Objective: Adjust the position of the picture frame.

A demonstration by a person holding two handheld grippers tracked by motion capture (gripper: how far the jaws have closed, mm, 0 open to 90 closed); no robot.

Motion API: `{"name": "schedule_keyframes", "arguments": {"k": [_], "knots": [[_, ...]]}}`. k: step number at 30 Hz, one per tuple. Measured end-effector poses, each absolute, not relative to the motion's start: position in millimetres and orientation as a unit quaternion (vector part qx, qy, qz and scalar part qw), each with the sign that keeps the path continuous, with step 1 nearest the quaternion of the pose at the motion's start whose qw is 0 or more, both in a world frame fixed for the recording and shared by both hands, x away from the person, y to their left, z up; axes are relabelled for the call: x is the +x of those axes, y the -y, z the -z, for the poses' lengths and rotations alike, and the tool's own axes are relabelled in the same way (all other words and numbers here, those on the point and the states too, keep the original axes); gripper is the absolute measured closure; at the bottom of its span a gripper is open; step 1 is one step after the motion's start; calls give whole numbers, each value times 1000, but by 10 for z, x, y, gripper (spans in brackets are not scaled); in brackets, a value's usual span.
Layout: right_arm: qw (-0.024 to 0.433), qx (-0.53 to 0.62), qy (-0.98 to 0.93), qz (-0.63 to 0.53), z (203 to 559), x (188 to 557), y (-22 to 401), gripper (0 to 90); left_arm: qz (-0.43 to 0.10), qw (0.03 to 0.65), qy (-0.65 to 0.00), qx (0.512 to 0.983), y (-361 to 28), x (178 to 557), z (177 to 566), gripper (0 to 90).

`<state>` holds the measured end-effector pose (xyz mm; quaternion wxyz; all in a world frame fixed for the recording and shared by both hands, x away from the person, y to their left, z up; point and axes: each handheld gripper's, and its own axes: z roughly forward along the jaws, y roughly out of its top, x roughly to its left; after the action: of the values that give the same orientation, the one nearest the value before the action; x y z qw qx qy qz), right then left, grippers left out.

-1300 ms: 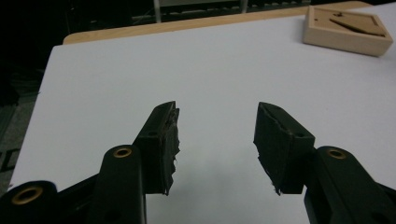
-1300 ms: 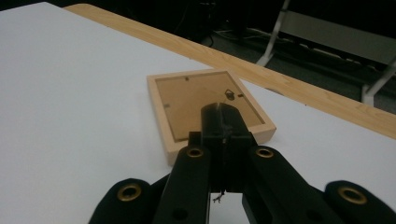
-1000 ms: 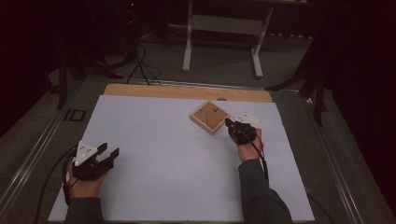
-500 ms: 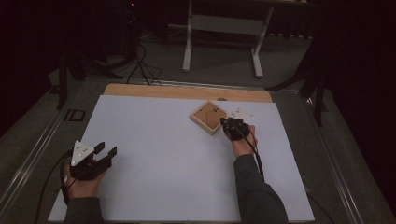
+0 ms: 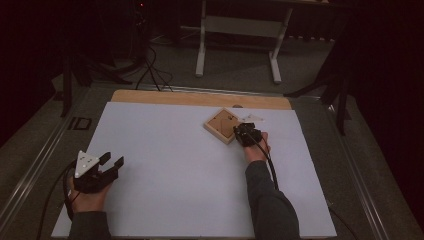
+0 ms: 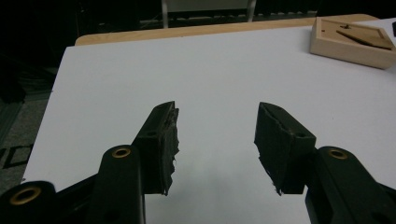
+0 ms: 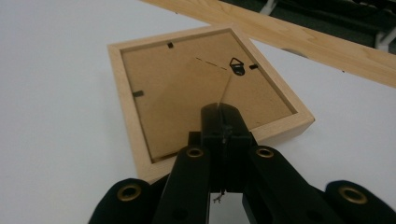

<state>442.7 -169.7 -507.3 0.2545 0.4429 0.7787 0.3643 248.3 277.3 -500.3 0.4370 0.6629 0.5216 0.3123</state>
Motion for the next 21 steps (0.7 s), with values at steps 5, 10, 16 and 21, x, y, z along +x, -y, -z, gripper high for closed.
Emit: {"name": "schedule_keyframes", "arguments": {"k": [5, 10, 16, 21], "knots": [[251, 452, -778, -358, 5109, 4492, 1673, 897, -316, 438, -521, 661, -2778, 2479, 4998, 487], [249, 455, -780, -351, 5151, 4537, 1644, 897, -317, 439, -523, 658, -2786, 2469, 4998, 486], [251, 451, -789, -334, 5138, 4575, 1612, 897, -321, 440, -526, 653, -2805, 2453, 4996, 481], [251, 457, -788, -329, 5141, 4611, 1597, 898, -322, 441, -529, 650, -2821, 2441, 5000, 479]]}}
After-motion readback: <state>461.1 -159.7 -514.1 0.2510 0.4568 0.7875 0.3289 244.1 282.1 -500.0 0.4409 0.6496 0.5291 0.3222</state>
